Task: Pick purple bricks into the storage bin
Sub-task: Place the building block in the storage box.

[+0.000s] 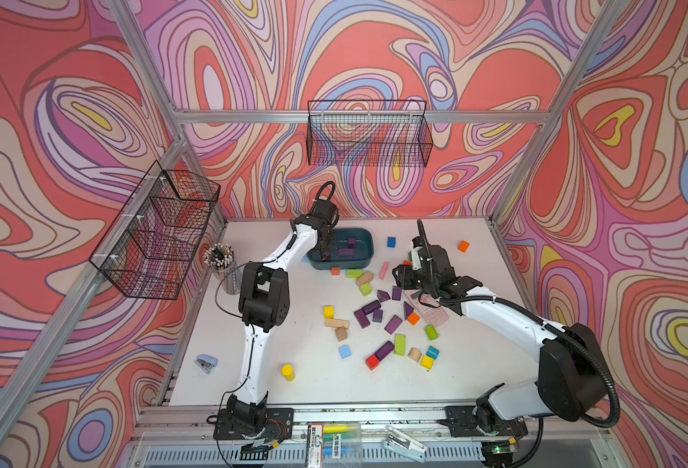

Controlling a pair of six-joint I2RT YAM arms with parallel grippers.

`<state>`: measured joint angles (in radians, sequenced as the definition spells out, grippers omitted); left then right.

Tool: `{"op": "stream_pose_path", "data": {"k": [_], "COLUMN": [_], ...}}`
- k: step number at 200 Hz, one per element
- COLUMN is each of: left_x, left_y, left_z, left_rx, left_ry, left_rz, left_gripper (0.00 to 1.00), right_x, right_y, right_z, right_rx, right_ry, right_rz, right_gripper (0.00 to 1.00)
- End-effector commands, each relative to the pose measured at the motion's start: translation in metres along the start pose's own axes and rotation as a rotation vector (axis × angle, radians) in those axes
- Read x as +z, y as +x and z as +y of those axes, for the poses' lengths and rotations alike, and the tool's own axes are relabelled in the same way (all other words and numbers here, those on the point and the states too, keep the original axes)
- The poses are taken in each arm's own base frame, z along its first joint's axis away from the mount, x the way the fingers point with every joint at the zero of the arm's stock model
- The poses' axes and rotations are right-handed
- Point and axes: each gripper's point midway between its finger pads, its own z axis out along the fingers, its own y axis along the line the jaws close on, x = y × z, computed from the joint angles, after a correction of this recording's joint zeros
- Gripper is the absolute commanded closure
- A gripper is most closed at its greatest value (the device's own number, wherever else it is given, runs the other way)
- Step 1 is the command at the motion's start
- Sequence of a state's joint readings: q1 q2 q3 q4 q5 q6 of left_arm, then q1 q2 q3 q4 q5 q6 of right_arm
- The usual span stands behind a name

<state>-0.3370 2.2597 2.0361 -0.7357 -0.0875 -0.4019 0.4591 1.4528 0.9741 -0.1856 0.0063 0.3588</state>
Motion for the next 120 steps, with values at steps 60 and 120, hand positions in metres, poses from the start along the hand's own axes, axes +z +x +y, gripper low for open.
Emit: {"op": "stream_pose_path", "data": {"k": [60,120], "left_x": [0.031,0.053], "left_y": [-0.028,-0.032], "left_z": [0.011,0.018], "left_rx": [0.045,0.018], "left_ry": [-0.037,-0.047], "left_rz": [-0.109,-0.125], "left_gripper": [0.83,0.82], "right_x": [0.003,0.006], "right_y": [-0.003,-0.001], "right_z": [0.003,0.004], "right_rx": [-0.022,-0.02], "right_ry": [-0.02,-0.024], "right_rz": [-0.007,0.007], "right_gripper": [0.39,0.39]}}
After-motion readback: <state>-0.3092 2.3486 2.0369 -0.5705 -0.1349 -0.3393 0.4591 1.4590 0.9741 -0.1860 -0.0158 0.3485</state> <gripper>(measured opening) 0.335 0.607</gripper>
